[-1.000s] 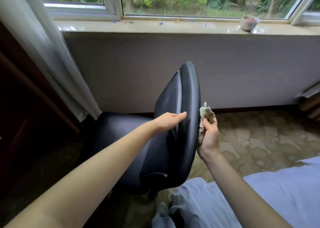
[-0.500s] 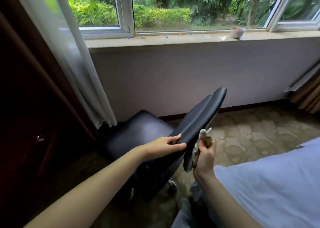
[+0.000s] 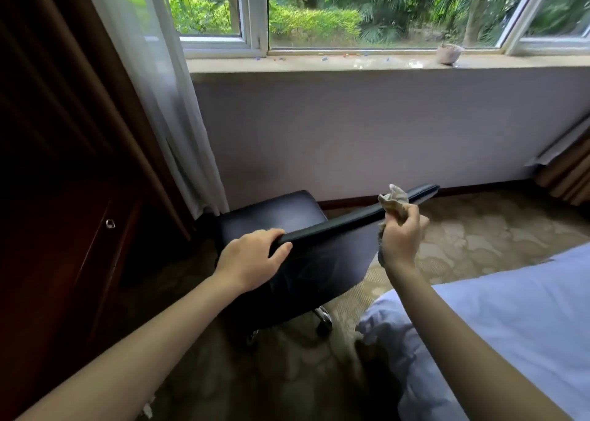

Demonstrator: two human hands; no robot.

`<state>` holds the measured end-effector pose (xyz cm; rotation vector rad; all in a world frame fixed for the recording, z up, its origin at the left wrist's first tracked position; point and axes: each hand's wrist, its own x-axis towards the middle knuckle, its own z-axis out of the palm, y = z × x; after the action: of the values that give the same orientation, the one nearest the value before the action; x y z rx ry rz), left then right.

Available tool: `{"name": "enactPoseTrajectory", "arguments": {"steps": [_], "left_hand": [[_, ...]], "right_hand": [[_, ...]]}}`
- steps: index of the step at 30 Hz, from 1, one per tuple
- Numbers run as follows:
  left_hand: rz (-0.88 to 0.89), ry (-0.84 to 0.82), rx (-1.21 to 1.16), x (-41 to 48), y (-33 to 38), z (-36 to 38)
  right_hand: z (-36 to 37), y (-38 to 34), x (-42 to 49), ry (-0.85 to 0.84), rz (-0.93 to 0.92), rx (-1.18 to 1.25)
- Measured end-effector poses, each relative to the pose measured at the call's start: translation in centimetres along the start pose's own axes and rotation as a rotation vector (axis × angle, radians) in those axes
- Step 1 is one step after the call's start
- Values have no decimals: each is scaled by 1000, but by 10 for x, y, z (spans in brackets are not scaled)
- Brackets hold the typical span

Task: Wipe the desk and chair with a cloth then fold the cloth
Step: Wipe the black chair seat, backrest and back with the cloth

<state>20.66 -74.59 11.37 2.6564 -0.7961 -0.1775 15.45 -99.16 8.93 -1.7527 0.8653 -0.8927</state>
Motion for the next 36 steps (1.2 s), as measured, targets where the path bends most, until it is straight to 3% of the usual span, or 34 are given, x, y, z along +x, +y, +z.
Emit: {"name": "enactPoseTrajectory", "arguments": {"steps": [3, 6, 11, 15, 19, 23, 27, 31, 36], "left_hand": [[2, 154, 114, 2, -4, 9], [111, 286, 160, 0, -3, 20], [234, 521, 318, 4, -24, 26], [292, 689, 383, 9, -39, 23], [366, 752, 324, 10, -56, 25], [384, 869, 322, 14, -64, 26], [306, 968, 303, 12, -62, 35], [220, 969, 253, 17, -57, 38], [209, 1020, 191, 12, -58, 49]], "right_hand": [[-4, 10, 1, 23, -108, -57], [-4, 15, -2, 23, -191, -72], [-4, 25, 3, 106, -221, 24], [1, 38, 13, 220, -425, 77], [18, 68, 12, 284, -667, 43], [42, 82, 19, 471, -846, 117], [56, 89, 28, 673, -891, 170], [56, 72, 16, 680, -902, 88], [81, 57, -35, 622, -1159, 46]]}}
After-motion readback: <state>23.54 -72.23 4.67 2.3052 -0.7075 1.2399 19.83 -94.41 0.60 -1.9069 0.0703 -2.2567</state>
